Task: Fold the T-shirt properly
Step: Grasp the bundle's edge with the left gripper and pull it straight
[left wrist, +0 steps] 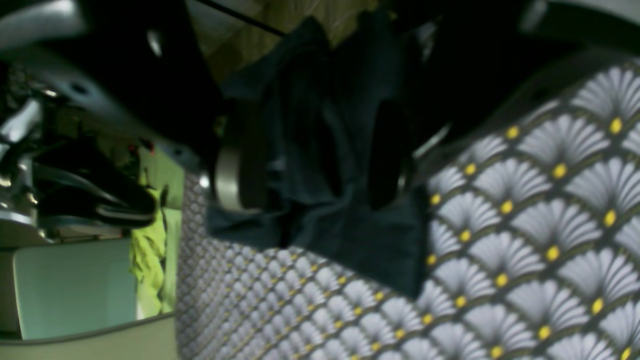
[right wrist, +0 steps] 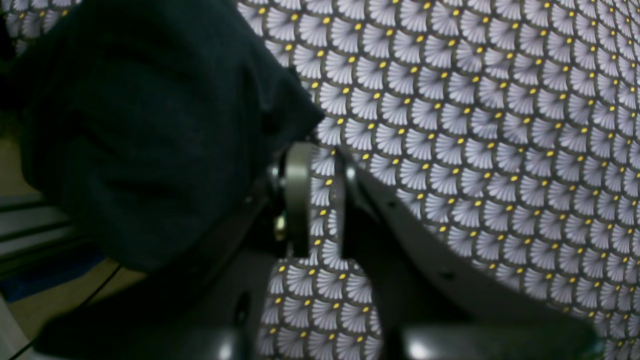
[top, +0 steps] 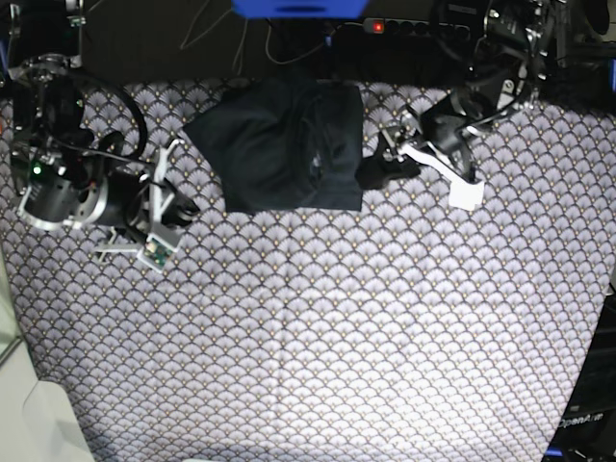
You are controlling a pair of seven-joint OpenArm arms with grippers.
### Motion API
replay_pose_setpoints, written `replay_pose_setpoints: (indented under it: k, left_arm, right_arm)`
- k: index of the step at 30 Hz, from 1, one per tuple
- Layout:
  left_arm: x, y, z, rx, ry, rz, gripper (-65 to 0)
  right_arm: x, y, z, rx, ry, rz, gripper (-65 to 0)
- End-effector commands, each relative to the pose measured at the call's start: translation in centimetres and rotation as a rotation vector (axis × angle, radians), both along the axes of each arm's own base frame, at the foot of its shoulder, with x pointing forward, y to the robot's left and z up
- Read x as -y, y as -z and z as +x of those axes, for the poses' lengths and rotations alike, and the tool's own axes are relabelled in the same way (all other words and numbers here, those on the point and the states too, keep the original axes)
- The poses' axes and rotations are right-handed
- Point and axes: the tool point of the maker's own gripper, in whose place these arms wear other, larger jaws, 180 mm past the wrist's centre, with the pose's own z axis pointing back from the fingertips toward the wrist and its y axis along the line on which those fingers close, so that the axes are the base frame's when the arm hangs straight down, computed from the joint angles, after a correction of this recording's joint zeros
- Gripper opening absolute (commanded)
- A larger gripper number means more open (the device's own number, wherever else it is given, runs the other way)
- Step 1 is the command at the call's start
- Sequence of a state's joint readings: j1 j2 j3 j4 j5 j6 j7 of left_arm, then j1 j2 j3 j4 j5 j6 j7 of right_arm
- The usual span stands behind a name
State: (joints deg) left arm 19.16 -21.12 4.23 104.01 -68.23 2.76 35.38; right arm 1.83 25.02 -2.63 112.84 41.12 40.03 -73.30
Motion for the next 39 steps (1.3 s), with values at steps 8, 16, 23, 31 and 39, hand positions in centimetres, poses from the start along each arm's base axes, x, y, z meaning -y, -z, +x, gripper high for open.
replay_pose_setpoints:
  k: [8,16,23,31,39]
  left_arm:
    - [3.8,-1.4,0.2,0.089,0.131,0.023,-32.3]
    - [3.9,-2.0,1.3,0.115,0.141,0.027,-32.3]
    - [4.9,-1.0,1.8,0.093,0.154,0.020,-32.3]
    - [6.4,0.1,1.1,0.062,0.198,0.013,-32.3]
    - [5.9,1.9,0.9,0.017,0.186,0.032,-32.5]
  right_arm:
    - [-0.1,-1.3,0.8,0.045,-0.005,0.019,-55.0]
    - [-0.4,-1.5,0.9,0.058,-0.008,0.036,-55.0]
    - [-0.4,-1.6,1.0,0.060,-0.008,0.037,-55.0]
    - [-0.4,-2.1,1.5,0.078,-0.008,0.036,-55.0]
    - [-0.4,-2.1,1.5,0.078,-0.008,0.037,-55.0]
